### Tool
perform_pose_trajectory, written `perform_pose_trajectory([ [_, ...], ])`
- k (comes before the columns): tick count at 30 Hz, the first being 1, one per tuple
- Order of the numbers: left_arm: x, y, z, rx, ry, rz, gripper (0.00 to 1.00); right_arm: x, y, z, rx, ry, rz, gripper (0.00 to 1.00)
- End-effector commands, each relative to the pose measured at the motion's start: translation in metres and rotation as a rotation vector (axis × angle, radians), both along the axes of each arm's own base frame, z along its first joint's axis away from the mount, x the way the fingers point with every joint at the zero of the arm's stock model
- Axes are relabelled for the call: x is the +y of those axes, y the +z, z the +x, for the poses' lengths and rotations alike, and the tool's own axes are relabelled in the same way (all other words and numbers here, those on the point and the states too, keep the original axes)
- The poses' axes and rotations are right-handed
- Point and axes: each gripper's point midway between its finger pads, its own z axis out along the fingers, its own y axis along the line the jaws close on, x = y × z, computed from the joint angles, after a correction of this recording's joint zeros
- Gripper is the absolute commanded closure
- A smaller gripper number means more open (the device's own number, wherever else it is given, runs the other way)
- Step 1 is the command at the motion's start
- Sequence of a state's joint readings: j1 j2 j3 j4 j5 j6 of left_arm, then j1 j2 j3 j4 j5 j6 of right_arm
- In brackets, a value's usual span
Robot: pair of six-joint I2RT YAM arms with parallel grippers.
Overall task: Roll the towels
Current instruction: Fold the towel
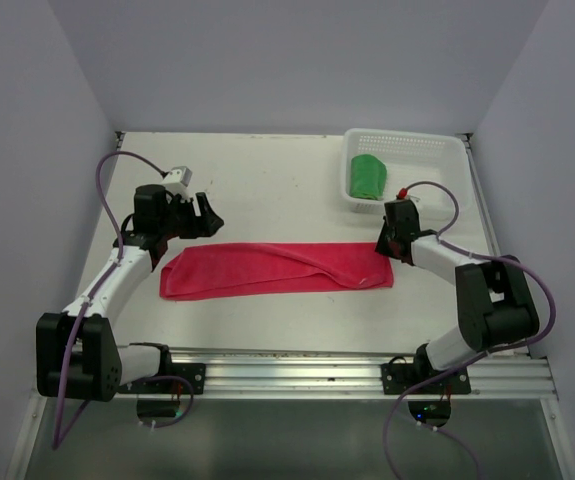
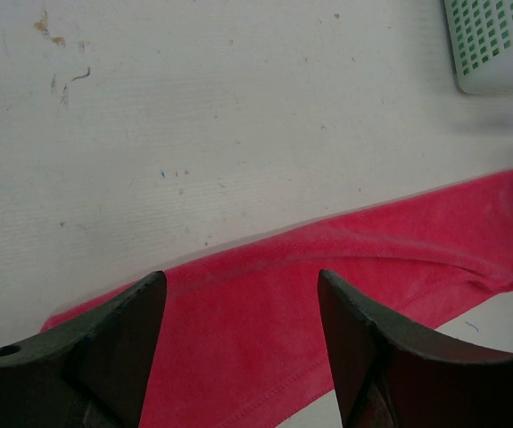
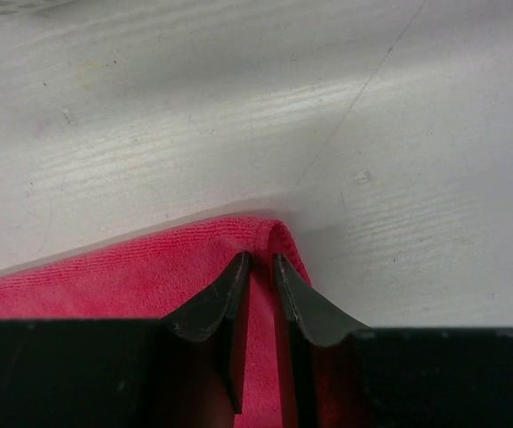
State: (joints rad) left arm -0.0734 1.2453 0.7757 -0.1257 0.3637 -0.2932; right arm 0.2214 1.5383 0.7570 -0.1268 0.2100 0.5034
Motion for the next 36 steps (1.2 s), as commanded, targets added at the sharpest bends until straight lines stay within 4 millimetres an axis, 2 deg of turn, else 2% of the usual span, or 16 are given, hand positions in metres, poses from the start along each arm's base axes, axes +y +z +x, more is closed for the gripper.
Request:
perform_pose_trajectory([
  [1,-0.004,0.010,0.004,-0.046,-0.032,0.005,0.27,0.001,0.018,0.013,-0.080,0.007,0.008,0.81],
  [3,-0.004,0.010,0.004,-0.046,-0.033,0.004,0.27,0.001,0.022,0.014,-0.082,0.005,0.009,0.90],
  [6,-0.005,0.011,0.005,-0.049,-0.035,0.004,0.27,0.002,0.030,0.017,-0.099,0.003,0.014,0.96],
  [11,-0.004,0.010,0.004,-0.044,-0.033,0.004,0.27,-0.002,0.044,0.021,-0.104,-0.004,-0.009,0.99],
  [14,-0.004,0.011,0.005,-0.047,-0.031,0.005,0.27,0.002,0.060,0.029,-0.099,0.015,-0.009,1.00],
  [23,-0.005,0.009,0.004,-0.043,-0.034,0.003,0.27,0.004,0.046,0.031,0.009,0.036,-0.017,1.00],
  [25,-0.005,0.008,0.004,-0.040,-0.036,0.000,0.27,0.004,0.041,0.033,0.031,0.038,-0.017,0.93],
  [27,-0.006,0.008,0.004,-0.039,-0.040,-0.001,0.27,0.003,0.040,0.035,0.039,0.034,-0.015,0.75],
  [29,-0.006,0.008,0.004,-0.037,-0.040,-0.002,0.27,0.004,0.042,0.037,0.033,0.029,-0.006,0.67],
  [32,-0.005,0.008,0.004,-0.036,-0.038,0.001,0.27,0.005,0.053,0.039,0.016,0.030,0.001,0.62],
  [34,-0.005,0.007,0.004,-0.035,-0.036,0.003,0.27,0.001,0.058,0.036,0.014,0.019,-0.016,0.61],
  [36,-0.004,0.005,0.004,-0.029,-0.032,0.006,0.27,-0.004,0.074,0.035,-0.024,0.002,-0.026,0.62],
])
